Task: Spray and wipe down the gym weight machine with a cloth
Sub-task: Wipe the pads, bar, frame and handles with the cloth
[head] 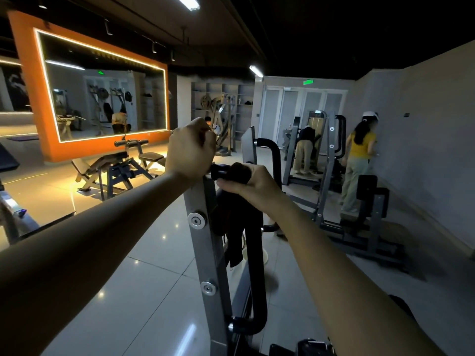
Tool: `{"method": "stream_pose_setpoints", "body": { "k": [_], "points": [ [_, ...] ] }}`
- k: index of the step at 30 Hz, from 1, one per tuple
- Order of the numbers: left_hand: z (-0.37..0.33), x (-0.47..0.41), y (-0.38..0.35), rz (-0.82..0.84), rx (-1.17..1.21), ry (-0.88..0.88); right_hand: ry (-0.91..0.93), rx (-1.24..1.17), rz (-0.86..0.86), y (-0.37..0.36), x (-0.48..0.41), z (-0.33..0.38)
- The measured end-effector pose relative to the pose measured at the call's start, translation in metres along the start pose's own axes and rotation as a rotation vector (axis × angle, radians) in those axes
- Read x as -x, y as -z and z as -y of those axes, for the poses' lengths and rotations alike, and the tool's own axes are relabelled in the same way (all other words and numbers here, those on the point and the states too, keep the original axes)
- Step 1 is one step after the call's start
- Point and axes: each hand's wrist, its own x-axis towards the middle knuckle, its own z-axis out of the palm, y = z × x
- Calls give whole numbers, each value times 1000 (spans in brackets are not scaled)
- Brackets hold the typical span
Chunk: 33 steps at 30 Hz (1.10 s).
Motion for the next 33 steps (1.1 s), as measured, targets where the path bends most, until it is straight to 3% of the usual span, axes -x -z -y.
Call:
{"method": "stream_pose_setpoints", "body": {
  "k": [8, 11, 14, 16, 18, 20, 25, 28, 33],
  "points": [
    [5, 0, -2, -2, 12, 3, 83, -28, -577, -38, 24, -14],
    [4, 1, -3, -21, 6, -7, 195, 197, -653, -40, 24, -12],
    [5, 0, -4, -30, 57, -2, 288, 625, -605, -36, 9, 3],
    [6, -1, -3, -25, 122, 28, 264, 899, -442, -34, -3, 17],
    [6, -2, -2, -17, 161, 50, 182, 1026, -268, -31, -16, 31],
    [4, -2, 0, -20, 175, 58, 42, 947, -123, -23, -30, 42],
    [4, -1, 1, 6, 132, 62, -374, 196, 33, -4, -54, 47],
    [4, 0, 3, 24, 133, 67, -477, -139, -96, 3, -43, 33],
    [3, 1, 1, 11, 118, 55, -317, -89, -577, 11, -3, 13]
  ]
}}
